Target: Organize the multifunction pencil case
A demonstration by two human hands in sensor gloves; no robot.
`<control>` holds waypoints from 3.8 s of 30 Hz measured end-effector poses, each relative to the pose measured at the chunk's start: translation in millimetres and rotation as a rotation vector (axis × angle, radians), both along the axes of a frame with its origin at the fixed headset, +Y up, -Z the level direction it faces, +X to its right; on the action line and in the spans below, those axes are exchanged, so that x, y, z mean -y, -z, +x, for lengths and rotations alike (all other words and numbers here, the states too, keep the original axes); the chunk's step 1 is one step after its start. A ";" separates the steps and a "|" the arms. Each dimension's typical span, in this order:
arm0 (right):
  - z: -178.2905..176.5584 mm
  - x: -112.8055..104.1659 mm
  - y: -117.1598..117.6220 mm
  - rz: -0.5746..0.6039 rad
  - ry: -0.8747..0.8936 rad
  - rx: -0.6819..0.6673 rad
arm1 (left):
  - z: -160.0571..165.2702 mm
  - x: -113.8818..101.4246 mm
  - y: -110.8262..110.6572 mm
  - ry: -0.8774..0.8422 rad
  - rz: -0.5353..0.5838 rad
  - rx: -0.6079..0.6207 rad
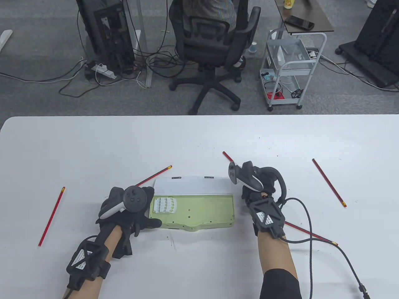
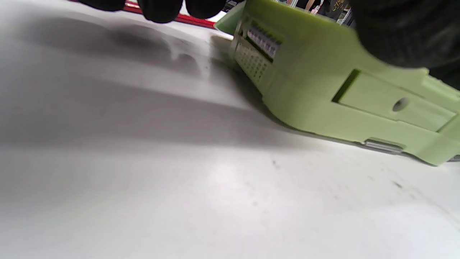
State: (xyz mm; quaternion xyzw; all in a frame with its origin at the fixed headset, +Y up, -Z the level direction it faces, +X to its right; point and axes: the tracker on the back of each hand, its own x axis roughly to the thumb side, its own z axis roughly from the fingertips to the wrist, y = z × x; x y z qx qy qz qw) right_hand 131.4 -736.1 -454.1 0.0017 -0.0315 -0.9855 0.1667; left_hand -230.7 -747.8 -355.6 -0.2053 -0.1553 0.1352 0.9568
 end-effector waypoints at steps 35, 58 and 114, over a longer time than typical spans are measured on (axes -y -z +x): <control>-7.6 -69.7 -107.4 0.081 0.429 -0.249 | -0.8 1.6 0.1 -0.021 0.001 0.004; -50.8 -35.7 -110.4 0.116 0.247 -0.414 | -0.5 1.5 -0.1 -0.014 -0.003 0.003; -35.8 -23.0 -92.2 0.040 0.267 -0.126 | 0.9 0.8 1.1 0.000 -0.016 0.004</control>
